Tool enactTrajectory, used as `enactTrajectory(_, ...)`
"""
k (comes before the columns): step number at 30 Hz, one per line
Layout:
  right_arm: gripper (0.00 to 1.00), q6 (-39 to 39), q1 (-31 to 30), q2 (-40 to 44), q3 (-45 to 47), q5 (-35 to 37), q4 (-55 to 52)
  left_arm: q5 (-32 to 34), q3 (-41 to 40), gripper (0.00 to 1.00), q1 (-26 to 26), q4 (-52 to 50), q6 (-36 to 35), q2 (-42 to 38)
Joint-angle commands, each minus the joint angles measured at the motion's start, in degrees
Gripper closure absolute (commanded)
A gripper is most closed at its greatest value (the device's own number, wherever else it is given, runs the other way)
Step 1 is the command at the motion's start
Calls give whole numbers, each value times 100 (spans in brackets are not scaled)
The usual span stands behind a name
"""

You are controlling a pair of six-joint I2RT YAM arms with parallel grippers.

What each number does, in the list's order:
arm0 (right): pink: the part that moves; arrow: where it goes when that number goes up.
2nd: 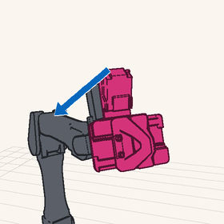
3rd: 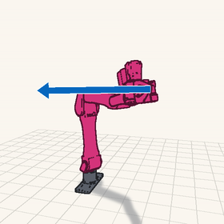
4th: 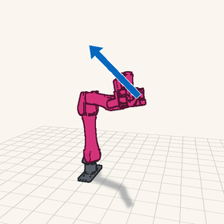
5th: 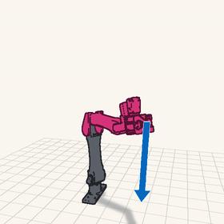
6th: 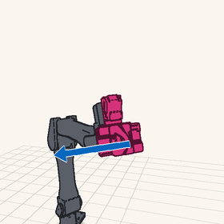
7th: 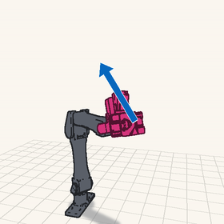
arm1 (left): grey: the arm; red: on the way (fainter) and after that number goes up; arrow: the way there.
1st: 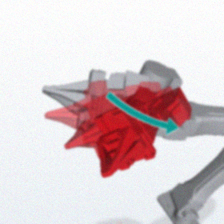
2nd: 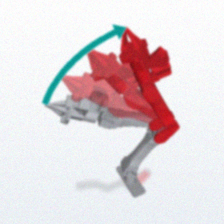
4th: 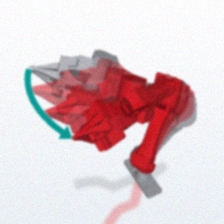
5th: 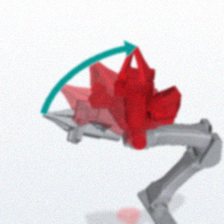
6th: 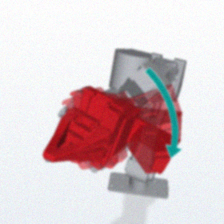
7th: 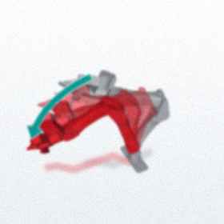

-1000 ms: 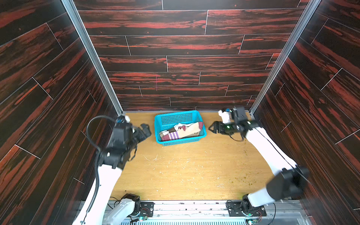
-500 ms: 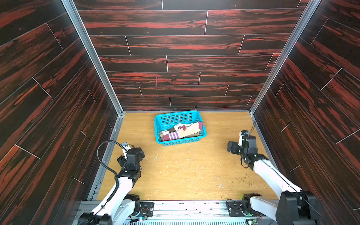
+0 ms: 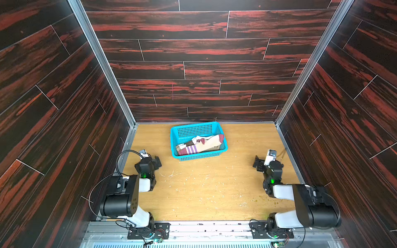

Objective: Place the socks together as a pair
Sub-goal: Reset both arms

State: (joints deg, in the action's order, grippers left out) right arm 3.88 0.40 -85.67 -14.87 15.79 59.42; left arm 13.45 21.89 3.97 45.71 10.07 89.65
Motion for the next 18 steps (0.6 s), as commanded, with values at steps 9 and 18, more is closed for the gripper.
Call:
enactTrajectory(9, 1, 117, 387, -332, -215, -719, 616, -446, 121, 0, 39, 379, -202, -138)
enactTrajectory(18, 1, 115, 368, -362, -225, -709, 639, -493, 184, 0, 34, 159, -254, -181)
